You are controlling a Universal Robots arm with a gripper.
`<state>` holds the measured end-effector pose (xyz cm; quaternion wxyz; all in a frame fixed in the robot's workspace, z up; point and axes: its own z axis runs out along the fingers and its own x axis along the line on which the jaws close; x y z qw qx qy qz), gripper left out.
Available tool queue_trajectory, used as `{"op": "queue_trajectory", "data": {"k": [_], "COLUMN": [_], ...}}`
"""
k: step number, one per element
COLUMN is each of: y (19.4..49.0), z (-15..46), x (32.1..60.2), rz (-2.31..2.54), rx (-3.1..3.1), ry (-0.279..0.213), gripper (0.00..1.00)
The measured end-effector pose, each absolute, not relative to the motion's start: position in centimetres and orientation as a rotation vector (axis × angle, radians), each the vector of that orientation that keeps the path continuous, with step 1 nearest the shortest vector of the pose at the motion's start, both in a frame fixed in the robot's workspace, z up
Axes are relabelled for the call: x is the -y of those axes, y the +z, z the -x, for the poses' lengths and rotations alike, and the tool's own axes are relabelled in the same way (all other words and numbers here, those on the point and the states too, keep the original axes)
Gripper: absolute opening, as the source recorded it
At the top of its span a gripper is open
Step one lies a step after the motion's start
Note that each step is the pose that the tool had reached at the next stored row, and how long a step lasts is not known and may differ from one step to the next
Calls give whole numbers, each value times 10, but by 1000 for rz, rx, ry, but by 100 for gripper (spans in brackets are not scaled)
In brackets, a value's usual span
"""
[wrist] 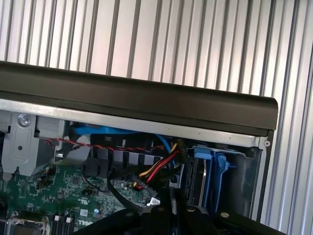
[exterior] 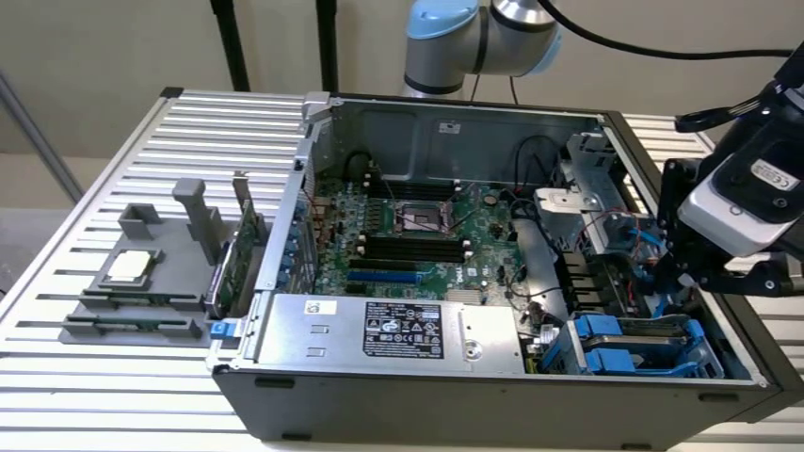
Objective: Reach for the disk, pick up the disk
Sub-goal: 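Pick up the disk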
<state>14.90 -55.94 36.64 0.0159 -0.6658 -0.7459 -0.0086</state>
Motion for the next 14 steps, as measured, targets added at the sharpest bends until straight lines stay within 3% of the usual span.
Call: {"op": "queue_trajectory", "data": {"k": [5, 7, 8, 14], "y": [366, 366, 366, 366], "z": [-149, -149, -149, -144], "x": [558, 558, 558, 559], "rz": [2069, 2068, 2068, 2066], "rx": [2322, 2322, 2322, 2324], "ry": [-27, -27, -27, -27], "gripper": [42, 42, 48, 48]}}
